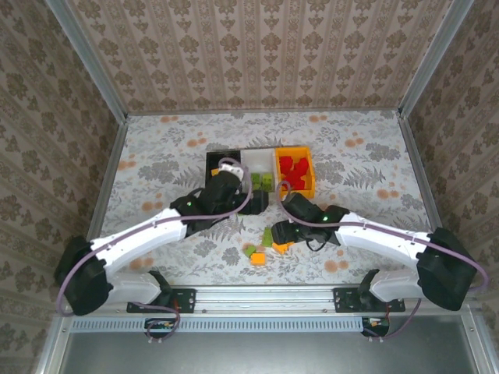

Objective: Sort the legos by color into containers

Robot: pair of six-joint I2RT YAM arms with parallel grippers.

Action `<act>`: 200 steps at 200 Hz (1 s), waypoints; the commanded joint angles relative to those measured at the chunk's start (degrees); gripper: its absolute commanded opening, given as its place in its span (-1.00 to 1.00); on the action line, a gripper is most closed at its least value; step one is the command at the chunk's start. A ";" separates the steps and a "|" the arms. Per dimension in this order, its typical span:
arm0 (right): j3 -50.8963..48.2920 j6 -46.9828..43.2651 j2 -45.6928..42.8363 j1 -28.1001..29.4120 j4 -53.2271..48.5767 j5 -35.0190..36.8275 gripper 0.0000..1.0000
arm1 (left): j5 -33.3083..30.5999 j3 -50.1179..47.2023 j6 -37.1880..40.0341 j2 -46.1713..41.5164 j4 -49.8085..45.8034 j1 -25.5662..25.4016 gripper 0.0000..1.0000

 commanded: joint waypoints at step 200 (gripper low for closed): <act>9.79 -8.71 18.56 7.15 -9.12 6.41 -0.14 | -4.85 -12.35 -6.78 -21.82 -13.11 6.89 1.00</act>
